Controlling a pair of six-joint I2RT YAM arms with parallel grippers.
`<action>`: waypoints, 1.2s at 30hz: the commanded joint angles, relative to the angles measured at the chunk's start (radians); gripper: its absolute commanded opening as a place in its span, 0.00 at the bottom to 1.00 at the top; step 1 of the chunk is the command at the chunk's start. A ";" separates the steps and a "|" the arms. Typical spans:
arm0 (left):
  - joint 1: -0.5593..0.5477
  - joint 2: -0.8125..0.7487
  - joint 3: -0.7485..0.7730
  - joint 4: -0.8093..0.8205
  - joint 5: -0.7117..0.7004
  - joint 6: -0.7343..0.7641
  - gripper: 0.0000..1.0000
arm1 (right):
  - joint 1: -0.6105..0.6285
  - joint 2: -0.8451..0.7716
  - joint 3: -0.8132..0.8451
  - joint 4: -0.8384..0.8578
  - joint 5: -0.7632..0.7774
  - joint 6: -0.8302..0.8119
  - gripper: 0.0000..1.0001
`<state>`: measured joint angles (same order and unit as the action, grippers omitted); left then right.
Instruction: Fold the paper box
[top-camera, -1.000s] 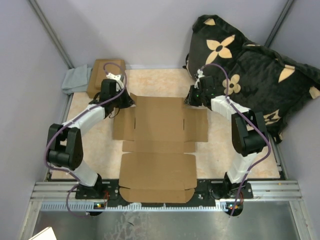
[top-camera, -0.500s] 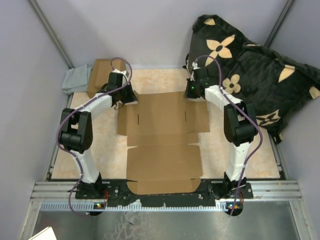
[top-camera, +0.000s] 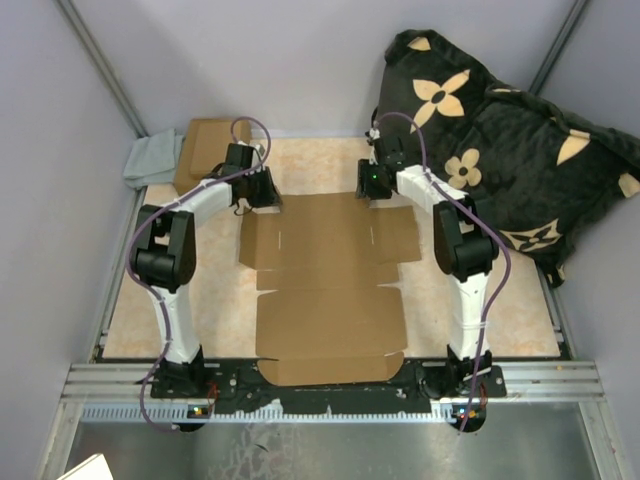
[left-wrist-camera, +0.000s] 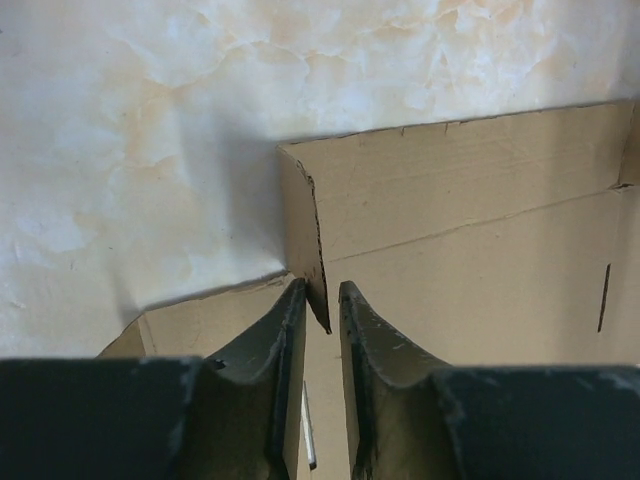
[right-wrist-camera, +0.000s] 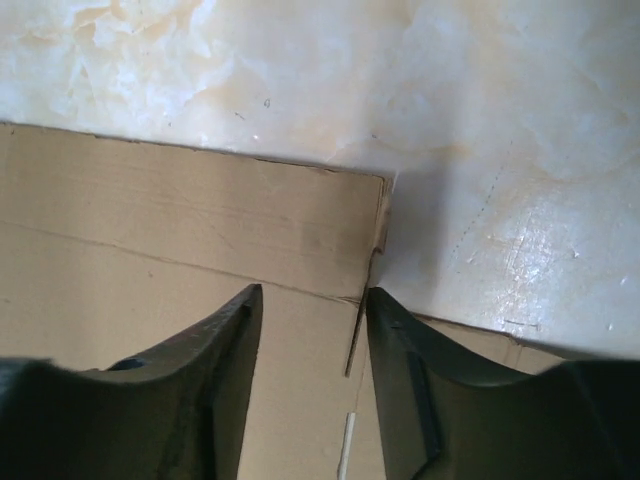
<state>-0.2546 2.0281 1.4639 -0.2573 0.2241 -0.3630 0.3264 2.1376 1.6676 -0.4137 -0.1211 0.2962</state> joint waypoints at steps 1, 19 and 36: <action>-0.006 0.019 0.051 -0.002 0.033 -0.003 0.28 | 0.010 0.010 0.072 0.017 -0.020 -0.014 0.51; -0.008 0.095 0.118 0.037 0.111 -0.037 0.33 | 0.036 0.089 0.148 0.015 -0.091 -0.005 0.54; -0.026 0.187 0.169 0.042 0.141 -0.077 0.39 | 0.045 0.158 0.150 0.009 -0.106 0.007 0.55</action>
<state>-0.2672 2.1780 1.6035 -0.2150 0.3550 -0.4278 0.3645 2.2700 1.7954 -0.4103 -0.2039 0.2920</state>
